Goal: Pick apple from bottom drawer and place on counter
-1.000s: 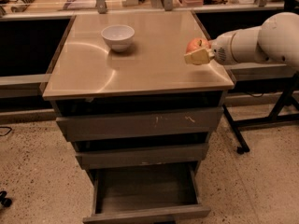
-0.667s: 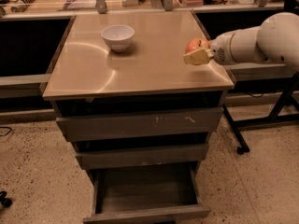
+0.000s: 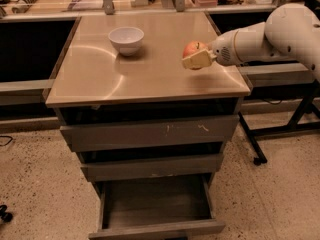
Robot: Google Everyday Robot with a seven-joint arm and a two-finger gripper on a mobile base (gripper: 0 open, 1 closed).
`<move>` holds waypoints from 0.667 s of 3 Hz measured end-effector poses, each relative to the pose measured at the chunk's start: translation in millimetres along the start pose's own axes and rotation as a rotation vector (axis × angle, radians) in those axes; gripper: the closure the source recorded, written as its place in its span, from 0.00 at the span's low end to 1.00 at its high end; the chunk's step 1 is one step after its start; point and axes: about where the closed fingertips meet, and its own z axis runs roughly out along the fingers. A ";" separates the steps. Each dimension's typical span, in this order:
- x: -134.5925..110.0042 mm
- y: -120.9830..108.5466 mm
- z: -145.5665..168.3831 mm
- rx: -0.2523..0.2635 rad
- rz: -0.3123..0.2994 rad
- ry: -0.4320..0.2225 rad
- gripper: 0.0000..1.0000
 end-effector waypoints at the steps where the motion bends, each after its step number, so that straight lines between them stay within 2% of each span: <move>1: -6.5 17.6 27.4 -0.108 -0.008 0.019 1.00; 2: -2.2 24.8 42.6 -0.159 -0.019 0.041 1.00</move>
Offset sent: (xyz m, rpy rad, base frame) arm 0.0097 0.0540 -0.0306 0.0058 0.1053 0.1959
